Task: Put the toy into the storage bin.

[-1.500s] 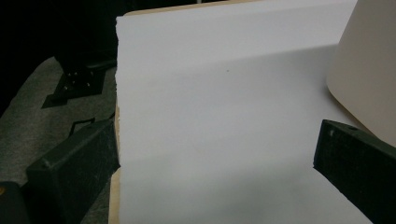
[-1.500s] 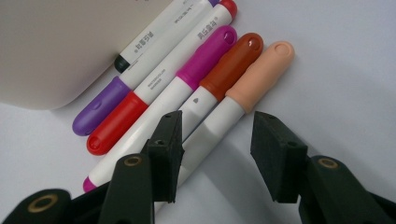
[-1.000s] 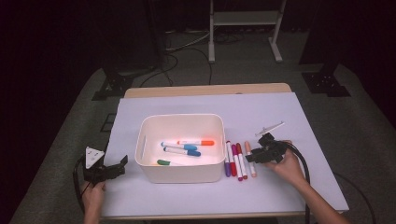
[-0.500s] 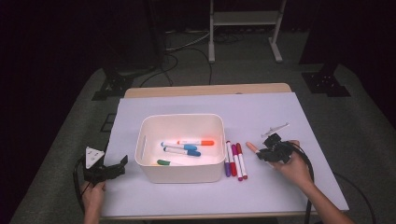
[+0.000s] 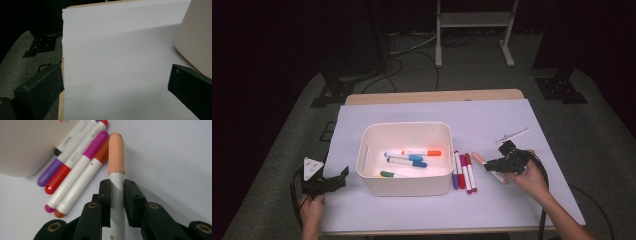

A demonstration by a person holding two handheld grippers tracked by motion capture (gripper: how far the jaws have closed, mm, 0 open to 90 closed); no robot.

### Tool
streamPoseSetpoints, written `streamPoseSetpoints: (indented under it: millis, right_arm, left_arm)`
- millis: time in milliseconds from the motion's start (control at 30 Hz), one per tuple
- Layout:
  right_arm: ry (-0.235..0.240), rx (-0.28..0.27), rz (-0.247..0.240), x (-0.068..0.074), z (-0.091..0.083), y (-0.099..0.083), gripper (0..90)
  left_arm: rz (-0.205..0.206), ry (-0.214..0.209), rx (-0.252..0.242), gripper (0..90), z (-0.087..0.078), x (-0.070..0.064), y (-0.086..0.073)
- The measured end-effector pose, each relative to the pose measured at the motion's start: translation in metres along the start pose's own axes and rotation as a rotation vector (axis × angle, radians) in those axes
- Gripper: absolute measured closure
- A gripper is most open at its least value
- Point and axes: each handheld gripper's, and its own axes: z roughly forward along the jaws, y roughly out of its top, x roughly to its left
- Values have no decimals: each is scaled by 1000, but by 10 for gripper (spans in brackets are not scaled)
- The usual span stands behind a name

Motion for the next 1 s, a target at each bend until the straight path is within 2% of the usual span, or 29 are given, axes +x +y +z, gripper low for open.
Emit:
streamPoseSetpoints:
  millis: [200,367,600,700,900,1000]
  right_arm:
    - [45,-30,-17,12,-21,9,758]
    - [78,-60,-52,26,-40,21,758]
    - [108,-109,-91,46,-68,41,758]
    - [109,-122,-124,56,-79,51,758]
    - [127,-126,-156,69,-88,65,759]
    - [151,-117,-182,81,-90,77,758]
  left_arm:
    - [-2,1,-1,0,0,0,0]
    - [-1,1,-1,0,0,0,0]
    - [-1,0,-1,0,0,0,0]
    - [-2,-1,-2,0,0,0,0]
    - [-3,-3,-1,0,0,0,0]
    - [-2,-3,-1,0,0,0,0]
